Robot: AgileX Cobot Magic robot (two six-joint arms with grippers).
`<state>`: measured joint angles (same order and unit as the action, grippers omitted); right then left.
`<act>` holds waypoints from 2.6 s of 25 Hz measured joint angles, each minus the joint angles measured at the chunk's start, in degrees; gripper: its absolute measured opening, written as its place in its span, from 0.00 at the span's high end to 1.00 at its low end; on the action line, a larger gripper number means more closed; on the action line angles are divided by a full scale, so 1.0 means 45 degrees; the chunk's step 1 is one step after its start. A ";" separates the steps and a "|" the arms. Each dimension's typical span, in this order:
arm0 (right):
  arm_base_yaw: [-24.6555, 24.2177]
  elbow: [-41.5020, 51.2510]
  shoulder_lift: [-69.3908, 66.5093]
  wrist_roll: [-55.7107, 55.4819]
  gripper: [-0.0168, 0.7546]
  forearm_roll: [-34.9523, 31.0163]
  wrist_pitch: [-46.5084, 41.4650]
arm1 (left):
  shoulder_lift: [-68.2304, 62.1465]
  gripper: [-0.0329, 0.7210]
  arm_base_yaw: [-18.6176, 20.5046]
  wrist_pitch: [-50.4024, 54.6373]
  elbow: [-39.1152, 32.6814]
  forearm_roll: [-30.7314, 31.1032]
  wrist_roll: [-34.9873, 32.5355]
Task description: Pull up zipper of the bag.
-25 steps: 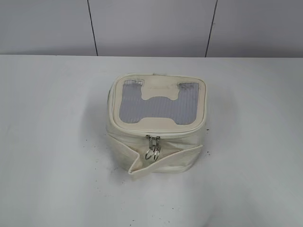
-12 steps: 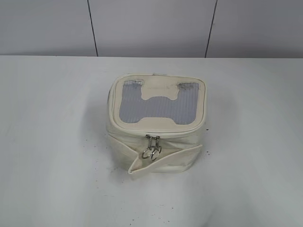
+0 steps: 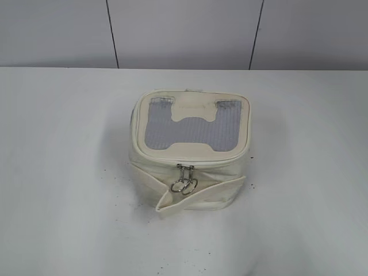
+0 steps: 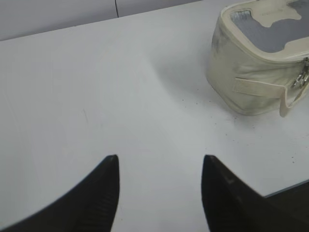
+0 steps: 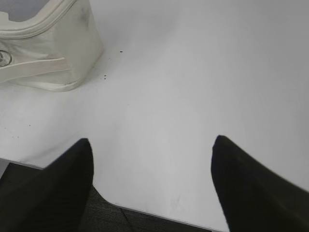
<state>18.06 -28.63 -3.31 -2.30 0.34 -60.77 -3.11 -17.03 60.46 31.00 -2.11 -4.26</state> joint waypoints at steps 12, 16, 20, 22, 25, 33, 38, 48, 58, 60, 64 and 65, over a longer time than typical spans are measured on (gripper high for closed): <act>-0.2955 0.0000 0.0000 0.0000 0.22 0.0000 0.0011 | 0.0224 0.40 0.3233 -0.0023 0.0000 0.0000 0.0000; -0.3275 0.0000 0.0239 0.0000 0.22 0.0000 0.0014 | 0.0761 0.40 0.4068 -0.0022 -0.0012 0.0000 0.0000; -0.3331 0.0000 0.0810 0.0000 0.22 -0.0076 0.0045 | 0.0765 0.40 0.4095 -0.0033 -0.0025 -0.0013 0.0000; -0.3360 0.0000 0.0810 0.0000 0.22 -0.0076 0.0059 | 0.0765 0.40 0.4066 -0.0033 -0.0025 -0.0023 0.0000; -0.3374 0.0000 0.0810 0.0000 0.22 -0.0076 0.0073 | 0.0765 0.40 0.3850 -0.0033 -0.0025 -0.0023 0.0000; -0.3374 0.0000 0.0810 0.0000 0.22 -0.0076 0.0072 | 0.0765 0.40 0.3766 -0.0033 -0.0035 -0.0023 0.0000; -0.3374 0.0000 0.0810 0.0000 0.22 -0.0076 0.0072 | 0.0765 0.40 0.3569 -0.0033 -0.0035 -0.0023 0.0000; -0.3374 0.0000 0.0810 0.0003 0.22 -0.0076 0.0072 | 0.0765 0.40 0.3385 -0.0033 -0.0035 -0.0023 0.0000; -0.3374 0.0000 0.0810 0.0003 0.22 -0.0076 0.0072 | 0.0765 0.40 0.3385 -0.0033 -0.0035 -0.0023 0.0000; -0.3374 0.0000 0.0810 0.0003 0.22 -0.0076 0.0072 | 0.0765 0.40 0.3385 -0.0033 -0.0035 -0.0023 0.0000; -0.3374 0.0000 0.0810 0.0003 0.22 -0.0076 0.0072 | 0.0765 0.40 0.3385 -0.0033 -0.0035 -0.0023 0.0000; -0.3374 0.0000 0.0810 0.0003 0.22 -0.0076 0.0072 | 0.0765 0.40 0.3385 -0.0033 -0.0035 -0.0023 0.0000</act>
<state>2.88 -28.63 0.34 -2.29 0.00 -60.45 0.33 -1.80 60.31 30.84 -2.21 -4.26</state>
